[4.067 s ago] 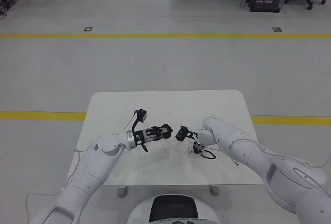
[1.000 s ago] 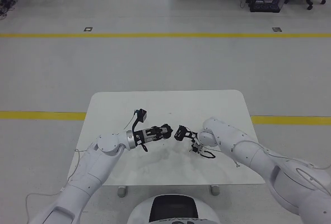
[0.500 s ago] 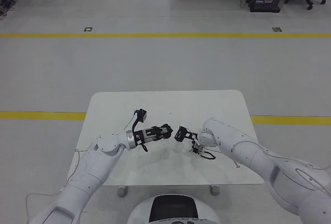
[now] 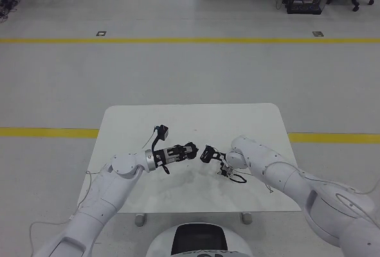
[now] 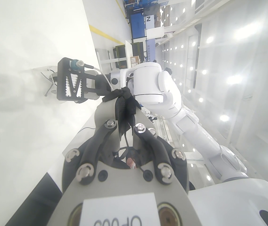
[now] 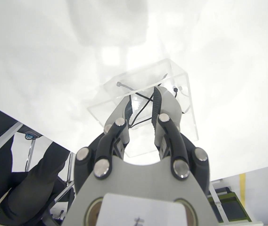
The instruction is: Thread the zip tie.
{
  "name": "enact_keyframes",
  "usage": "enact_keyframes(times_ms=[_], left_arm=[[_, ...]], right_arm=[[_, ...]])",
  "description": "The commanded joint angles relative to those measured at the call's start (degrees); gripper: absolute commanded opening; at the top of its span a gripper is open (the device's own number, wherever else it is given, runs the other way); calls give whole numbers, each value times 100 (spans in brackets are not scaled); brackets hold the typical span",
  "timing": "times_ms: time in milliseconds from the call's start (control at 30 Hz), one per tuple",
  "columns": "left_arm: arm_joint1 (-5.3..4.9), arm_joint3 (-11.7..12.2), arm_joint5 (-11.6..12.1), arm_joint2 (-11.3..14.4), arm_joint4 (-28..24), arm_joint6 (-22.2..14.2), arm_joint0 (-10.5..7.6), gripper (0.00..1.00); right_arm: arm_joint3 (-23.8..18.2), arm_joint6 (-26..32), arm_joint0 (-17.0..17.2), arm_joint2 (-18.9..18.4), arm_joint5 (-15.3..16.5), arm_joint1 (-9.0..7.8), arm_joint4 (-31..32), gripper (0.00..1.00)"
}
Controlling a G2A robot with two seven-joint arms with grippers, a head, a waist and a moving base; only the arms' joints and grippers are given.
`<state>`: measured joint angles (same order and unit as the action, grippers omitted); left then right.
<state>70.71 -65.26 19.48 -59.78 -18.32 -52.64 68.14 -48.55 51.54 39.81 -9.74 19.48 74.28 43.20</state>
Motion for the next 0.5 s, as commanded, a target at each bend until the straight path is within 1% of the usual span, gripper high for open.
enact_keyframes(times_ms=[0, 100, 200, 300, 467], left_arm=[[0, 0, 0, 0, 0, 0, 0, 0], [0, 0, 0, 0, 0, 0, 0, 0], [0, 0, 0, 0, 0, 0, 0, 0], [0, 0, 0, 0, 0, 0, 0, 0], [0, 0, 0, 0, 0, 0, 0, 0]], right_arm=[[41, 11, -1, 0, 0, 27, 6, 20], [102, 17, -5, 0, 0, 61, 12, 16], [170, 22, -14, 0, 0, 97, 11, 6], [224, 20, -20, 0, 0, 128, 16, 0], [284, 0, -37, 0, 0, 153, 25, 0]])
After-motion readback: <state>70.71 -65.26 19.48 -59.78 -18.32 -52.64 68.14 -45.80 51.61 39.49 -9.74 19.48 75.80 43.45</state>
